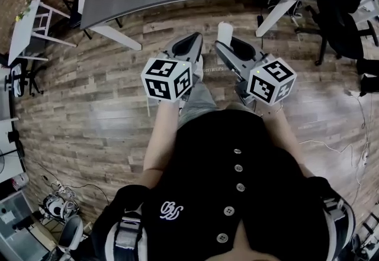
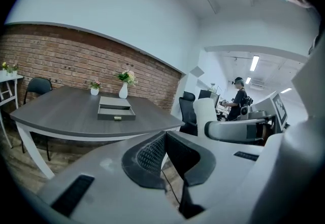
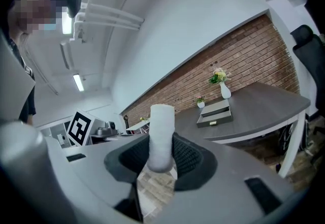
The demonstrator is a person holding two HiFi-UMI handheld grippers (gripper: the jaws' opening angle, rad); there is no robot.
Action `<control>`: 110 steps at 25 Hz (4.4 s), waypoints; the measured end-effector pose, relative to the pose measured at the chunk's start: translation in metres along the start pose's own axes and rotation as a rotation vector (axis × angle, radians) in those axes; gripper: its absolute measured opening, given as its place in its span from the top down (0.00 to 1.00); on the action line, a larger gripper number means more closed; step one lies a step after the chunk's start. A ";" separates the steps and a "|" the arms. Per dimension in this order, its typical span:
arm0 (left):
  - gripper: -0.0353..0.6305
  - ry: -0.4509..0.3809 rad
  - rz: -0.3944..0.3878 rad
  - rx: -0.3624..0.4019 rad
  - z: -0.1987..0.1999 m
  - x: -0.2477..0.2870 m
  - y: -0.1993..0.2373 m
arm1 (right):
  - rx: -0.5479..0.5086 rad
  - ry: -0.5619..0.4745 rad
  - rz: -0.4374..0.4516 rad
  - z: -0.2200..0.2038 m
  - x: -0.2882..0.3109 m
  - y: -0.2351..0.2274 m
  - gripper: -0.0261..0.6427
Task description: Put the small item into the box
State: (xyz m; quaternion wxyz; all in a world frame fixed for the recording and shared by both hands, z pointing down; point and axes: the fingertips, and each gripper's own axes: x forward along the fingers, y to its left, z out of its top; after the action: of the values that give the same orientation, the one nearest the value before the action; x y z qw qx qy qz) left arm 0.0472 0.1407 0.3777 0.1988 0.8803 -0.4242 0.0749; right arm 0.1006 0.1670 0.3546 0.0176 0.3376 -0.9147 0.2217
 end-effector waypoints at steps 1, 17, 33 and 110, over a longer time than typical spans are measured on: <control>0.93 0.005 -0.005 -0.004 0.001 0.008 0.008 | -0.007 -0.002 -0.002 0.003 0.007 -0.006 0.76; 0.93 0.043 -0.077 0.013 0.106 0.157 0.195 | -0.119 -0.002 -0.061 0.120 0.220 -0.132 0.76; 0.93 0.073 -0.092 -0.023 0.146 0.232 0.292 | -0.087 0.065 -0.061 0.144 0.335 -0.206 0.76; 0.93 0.128 0.047 -0.240 0.087 0.261 0.319 | -0.672 0.853 0.010 0.031 0.387 -0.348 0.65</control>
State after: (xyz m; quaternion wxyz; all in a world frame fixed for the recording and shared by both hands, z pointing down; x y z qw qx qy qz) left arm -0.0398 -0.2611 0.4687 0.3275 0.8335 -0.4370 0.0845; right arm 0.0231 -0.3160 0.5344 0.4933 0.1891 -0.8483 0.0343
